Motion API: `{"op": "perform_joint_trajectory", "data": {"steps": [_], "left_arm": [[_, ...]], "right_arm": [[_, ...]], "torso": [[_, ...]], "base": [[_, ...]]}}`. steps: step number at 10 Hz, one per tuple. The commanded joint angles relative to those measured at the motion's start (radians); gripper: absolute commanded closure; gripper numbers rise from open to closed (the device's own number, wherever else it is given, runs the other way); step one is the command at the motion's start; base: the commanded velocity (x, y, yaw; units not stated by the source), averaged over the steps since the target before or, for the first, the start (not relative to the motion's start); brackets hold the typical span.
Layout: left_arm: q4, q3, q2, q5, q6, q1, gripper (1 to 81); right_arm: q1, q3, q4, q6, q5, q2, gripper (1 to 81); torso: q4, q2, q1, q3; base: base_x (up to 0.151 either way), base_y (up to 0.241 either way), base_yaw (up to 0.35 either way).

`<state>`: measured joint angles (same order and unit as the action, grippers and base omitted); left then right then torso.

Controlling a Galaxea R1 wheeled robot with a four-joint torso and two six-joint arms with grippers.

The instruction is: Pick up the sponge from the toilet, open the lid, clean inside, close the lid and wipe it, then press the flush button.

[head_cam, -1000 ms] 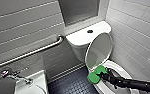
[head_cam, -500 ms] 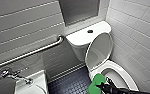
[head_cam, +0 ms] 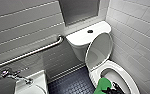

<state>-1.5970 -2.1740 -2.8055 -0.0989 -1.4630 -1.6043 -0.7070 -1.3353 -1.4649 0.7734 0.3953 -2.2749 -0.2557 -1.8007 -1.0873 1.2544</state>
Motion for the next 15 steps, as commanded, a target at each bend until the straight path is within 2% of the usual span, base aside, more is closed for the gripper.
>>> {"op": "perform_joint_trajectory", "data": {"steps": [1,6,8,11,12,14,15], "left_arm": [[-0.012,0.01,0.013,0.025,0.006,-0.038,1.0],[-0.014,0.01,0.018,0.011,0.007,-0.038,1.0],[-0.015,0.008,0.017,0.005,0.007,-0.038,1.0],[-0.015,0.008,0.012,0.005,0.015,-0.038,1.0],[-0.015,0.006,0.01,0.005,0.015,-0.038,1.0],[-0.014,-0.003,0.006,0.004,0.026,-0.038,1.0],[-0.015,-0.006,0.003,0.005,0.026,-0.038,1.0]], "right_arm": [[0.022,0.119,0.064,-0.02,0.053,0.114,81.1],[-0.138,0.134,0.164,-0.169,0.089,0.191,81.1],[-0.217,0.163,0.236,-0.265,0.14,0.254,81.1],[-0.334,0.258,0.351,-0.371,0.24,0.331,81.1],[-0.363,0.291,0.374,-0.387,0.254,0.355,81.1],[-0.382,0.435,0.433,-0.382,0.335,0.418,81.1],[-0.368,0.54,0.436,-0.373,0.428,0.432,81.1]], "torso": [[0.0,0.0,0.0,0.0],[0.0,0.0,0.0,0.0],[0.0,0.0,0.0,0.0],[0.0,0.0,0.0,0.0],[0.0,0.0,0.0,0.0],[0.0,0.0,0.0,0.0],[0.0,0.0,0.0,0.0]], "base": [[0.0,0.0,0.0],[0.0,0.0,0.0],[0.0,0.0,0.0],[0.0,0.0,0.0],[0.0,0.0,0.0],[0.0,0.0,0.0],[0.0,0.0,0.0]]}}
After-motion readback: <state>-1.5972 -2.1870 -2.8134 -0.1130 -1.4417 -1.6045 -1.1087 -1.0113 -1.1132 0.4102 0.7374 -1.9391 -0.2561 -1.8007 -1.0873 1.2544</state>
